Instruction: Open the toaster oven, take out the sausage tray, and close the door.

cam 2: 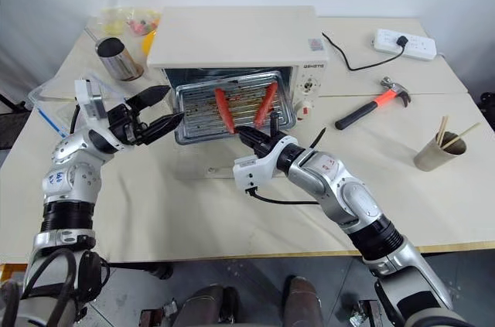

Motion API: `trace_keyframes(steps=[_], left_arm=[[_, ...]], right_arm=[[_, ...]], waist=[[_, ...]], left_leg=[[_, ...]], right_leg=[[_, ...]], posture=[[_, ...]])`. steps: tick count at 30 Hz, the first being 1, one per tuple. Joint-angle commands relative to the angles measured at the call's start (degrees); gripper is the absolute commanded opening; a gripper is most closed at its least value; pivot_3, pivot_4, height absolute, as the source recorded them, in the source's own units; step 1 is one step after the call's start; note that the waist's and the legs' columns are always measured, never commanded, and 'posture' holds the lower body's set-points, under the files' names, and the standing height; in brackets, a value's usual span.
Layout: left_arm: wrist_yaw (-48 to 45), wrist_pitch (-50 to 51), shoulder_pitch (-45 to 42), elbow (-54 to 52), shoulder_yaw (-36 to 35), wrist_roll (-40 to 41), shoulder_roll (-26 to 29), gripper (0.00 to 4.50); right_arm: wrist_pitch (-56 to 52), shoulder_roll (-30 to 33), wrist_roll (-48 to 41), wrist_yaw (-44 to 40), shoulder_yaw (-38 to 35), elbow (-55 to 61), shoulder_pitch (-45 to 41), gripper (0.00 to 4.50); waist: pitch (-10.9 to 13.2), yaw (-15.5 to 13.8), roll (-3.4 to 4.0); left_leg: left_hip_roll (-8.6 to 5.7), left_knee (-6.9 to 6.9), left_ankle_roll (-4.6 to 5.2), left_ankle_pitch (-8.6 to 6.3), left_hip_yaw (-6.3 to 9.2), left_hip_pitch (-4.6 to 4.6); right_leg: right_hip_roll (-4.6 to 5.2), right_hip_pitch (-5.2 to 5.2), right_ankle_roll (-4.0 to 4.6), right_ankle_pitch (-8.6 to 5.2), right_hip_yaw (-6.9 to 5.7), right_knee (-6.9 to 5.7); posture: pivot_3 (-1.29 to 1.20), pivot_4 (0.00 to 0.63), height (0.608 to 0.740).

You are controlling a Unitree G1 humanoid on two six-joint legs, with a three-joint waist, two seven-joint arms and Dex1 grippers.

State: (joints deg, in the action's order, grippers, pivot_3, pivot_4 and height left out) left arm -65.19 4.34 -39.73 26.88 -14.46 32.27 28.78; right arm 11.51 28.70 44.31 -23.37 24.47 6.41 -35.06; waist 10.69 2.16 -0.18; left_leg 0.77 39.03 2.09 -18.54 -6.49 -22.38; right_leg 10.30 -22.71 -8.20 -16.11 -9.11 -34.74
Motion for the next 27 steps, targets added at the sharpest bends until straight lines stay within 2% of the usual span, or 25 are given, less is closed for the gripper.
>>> trace_keyframes(steps=[1, 8, 12, 16, 21, 23, 25, 27], left_arm=[[-0.9, -2.9, -2.7, 2.8, -0.7, -0.7, 0.1, 4.5], [-1.5, -4.1, -3.2, 4.7, -1.4, -1.2, 0.9, 4.5], [-0.3, -2.7, -1.2, 2.0, -2.3, -0.3, 1.7, 4.5], [3.0, 2.8, 2.5, -4.2, -3.2, 1.1, 2.7, 4.5], [10.6, 20.5, 11.7, -19.0, -4.1, 5.6, 6.3, 4.5], [16.5, 29.0, 16.4, -27.0, -7.3, 11.8, 6.4, 4.5], [21.1, 40.5, 20.4, -33.4, -10.9, 23.5, 6.5, 4.5], [28.2, 47.8, 22.3, -36.6, -13.6, 33.0, 5.1, 4.5]], right_arm=[[0.9, -0.1, -0.7, -0.1, -1.5, 3.4, 0.5, 0.06], [1.0, 0.4, -3.6, -3.4, -2.4, 7.2, 4.3, 0.06], [2.1, 0.8, -5.7, -4.4, -3.0, 8.5, 5.4, 0.06], [3.6, 1.7, -7.1, -4.7, -3.6, 9.4, 6.1, 0.06], [8.0, 3.6, -9.0, -3.6, -4.8, 9.4, 6.9, 0.06], [11.4, 5.0, -9.7, -2.8, -5.2, 8.6, 7.6, 0.06], [14.5, 6.6, -9.5, -1.8, -5.3, 6.1, 7.7, 0.06], [16.6, 7.4, -9.2, -0.9, -5.4, 4.1, 7.3, 0.06]], waist=[[0.0, -0.1, 0.0], [0.0, -0.4, -0.01], [0.0, -0.3, -0.01], [0.0, -0.4, -0.01], [0.0, -0.4, -0.02], [0.0, -0.3, -0.02], [0.0, -0.3, -0.04], [0.0, -0.4, -0.05]], left_leg=[[0.0, -0.01, 0.0, 0.0, 0.01, 0.0], [-0.02, 0.05, 0.0, 0.0, 0.02, -0.01], [-0.01, 0.07, 0.0, 0.0, 0.02, -0.01], [0.0, 0.05, 0.0, 0.0, 0.09, -0.01], [0.13, 0.06, 0.01, 0.0, 0.11, 0.0], [0.17, 0.06, 0.0, 0.0, 0.12, 0.01], [0.24, 0.05, 0.0, 0.0, 0.15, 0.02], [0.25, 0.07, 0.0, 0.0, 0.21, 0.06]], right_leg=[[0.0, 0.0, 0.0, 0.0, -0.01, 0.0], [0.01, 0.02, 0.0, 0.0, 0.02, -0.01], [0.01, 0.02, 0.0, 0.0, 0.02, -0.01], [0.02, 0.02, 0.0, 0.0, 0.01, -0.02], [0.05, 0.03, 0.0, 0.0, 0.03, -0.04], [0.05, 0.03, 0.0, 0.0, 0.05, -0.05], [0.08, 0.03, 0.0, 0.0, 0.08, -0.06], [0.09, 0.1, 0.0, 0.0, 0.08, -0.07]], posture=[[0.0, 0.15, 0.74], [0.0, 0.15, 0.74], [0.0, 0.15, 0.74], [0.0, 0.15, 0.74], [0.0, 0.15, 0.74], [0.0, 0.15, 0.74], [0.0, 0.15, 0.74], [0.0, 0.15, 0.74]])
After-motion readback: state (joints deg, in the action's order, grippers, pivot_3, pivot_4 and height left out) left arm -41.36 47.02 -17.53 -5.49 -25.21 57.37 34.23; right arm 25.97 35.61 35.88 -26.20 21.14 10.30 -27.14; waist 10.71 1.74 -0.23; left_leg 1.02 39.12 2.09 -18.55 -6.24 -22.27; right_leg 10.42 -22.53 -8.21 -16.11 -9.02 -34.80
